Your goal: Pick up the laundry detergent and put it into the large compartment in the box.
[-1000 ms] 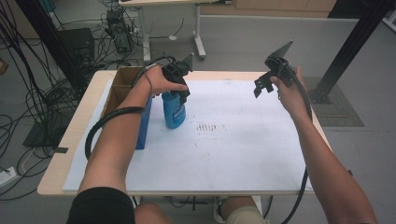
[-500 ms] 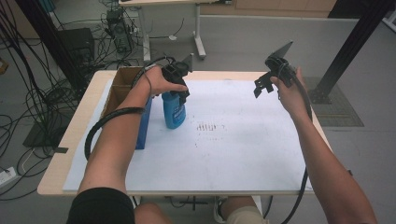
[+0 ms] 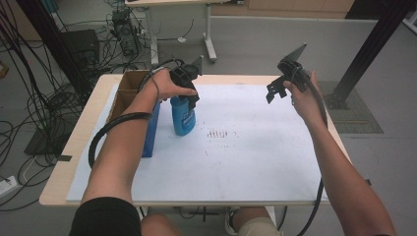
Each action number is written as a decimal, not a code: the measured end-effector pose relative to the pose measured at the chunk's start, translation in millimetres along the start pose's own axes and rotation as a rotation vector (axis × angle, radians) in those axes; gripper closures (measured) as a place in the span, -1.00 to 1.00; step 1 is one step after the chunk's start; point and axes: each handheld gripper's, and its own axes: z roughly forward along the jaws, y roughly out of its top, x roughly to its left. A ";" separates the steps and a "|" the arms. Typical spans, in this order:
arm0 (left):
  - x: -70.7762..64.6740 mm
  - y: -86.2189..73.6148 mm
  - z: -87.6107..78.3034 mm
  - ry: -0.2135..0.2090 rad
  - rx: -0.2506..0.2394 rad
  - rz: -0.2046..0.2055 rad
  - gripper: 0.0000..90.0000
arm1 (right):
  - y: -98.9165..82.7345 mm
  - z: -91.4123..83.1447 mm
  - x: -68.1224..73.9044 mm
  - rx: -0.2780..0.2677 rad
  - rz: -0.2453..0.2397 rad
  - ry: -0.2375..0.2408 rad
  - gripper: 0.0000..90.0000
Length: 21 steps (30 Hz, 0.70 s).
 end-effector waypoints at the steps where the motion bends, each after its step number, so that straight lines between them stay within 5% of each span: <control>1: 0.0 0.2 0.0 0.000 0.001 0.000 -0.79 | 0.0 -0.1 -0.1 0.000 0.000 0.000 -0.85; 21: -0.4 0.1 0.2 0.005 0.002 0.004 -0.79 | 0.4 -0.1 -1.8 0.002 0.003 0.004 -0.85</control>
